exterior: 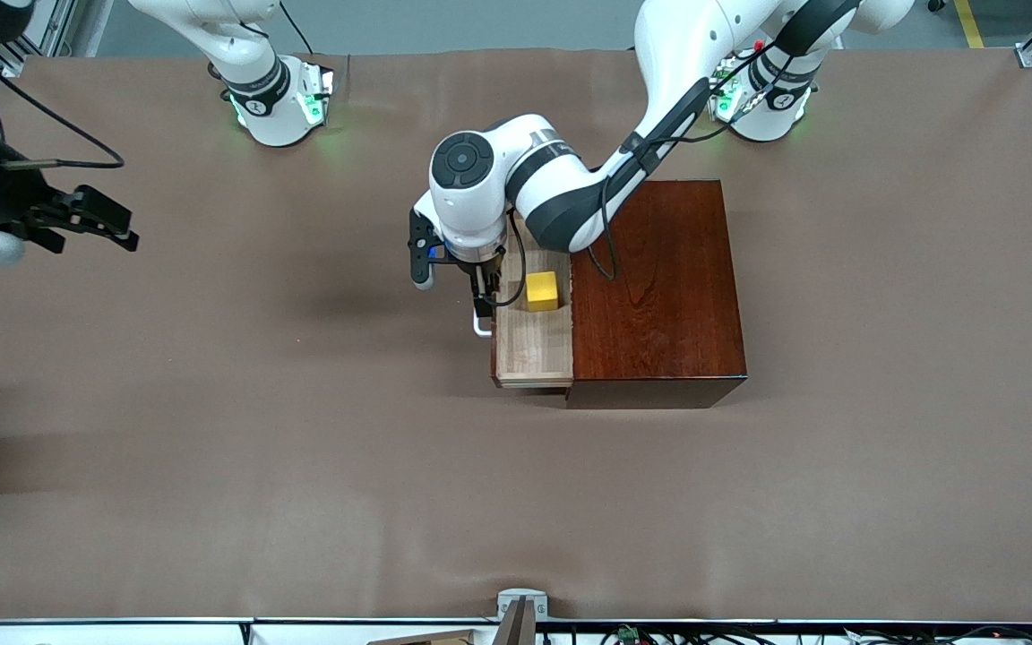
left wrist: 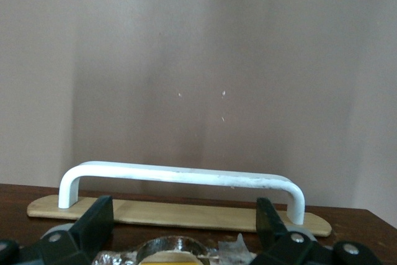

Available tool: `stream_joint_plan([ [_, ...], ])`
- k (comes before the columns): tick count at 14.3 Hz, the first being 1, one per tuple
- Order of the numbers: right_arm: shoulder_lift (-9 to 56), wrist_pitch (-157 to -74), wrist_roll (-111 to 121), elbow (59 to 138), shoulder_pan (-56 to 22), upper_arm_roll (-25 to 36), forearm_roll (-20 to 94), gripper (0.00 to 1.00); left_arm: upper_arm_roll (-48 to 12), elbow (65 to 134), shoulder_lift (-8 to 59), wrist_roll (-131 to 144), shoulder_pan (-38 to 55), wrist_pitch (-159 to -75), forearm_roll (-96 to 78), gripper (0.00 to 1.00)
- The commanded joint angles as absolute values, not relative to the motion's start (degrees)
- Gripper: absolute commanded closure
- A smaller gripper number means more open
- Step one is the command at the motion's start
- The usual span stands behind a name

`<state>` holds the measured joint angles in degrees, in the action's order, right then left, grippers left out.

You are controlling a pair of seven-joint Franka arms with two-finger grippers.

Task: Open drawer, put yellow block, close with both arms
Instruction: 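Push the drawer shut into the box with the left gripper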

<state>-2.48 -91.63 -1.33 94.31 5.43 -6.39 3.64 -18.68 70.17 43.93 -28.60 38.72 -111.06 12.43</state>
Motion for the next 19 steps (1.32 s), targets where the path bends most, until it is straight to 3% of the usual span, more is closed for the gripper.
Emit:
stream_joint_plan([
  [1, -3.34, -90.35, 0.09, 93.69, 3.26, -3.44, 3.78, 0.00, -18.11, 73.04, 41.22, -29.43, 38.32, -102.31, 12.65, 0.00],
  [10, -3.34, -86.22, -0.97, 92.20, 0.70, -1.76, 1.41, 0.00, -17.40, 73.04, 39.12, -32.61, 36.56, -90.98, 19.33, 0.00],
  [19, -3.34, -86.13, -0.35, 92.02, 1.32, -1.85, -1.23, 0.00, -17.05, 73.04, 37.62, -32.43, 34.37, -88.68, 19.78, 0.00],
])
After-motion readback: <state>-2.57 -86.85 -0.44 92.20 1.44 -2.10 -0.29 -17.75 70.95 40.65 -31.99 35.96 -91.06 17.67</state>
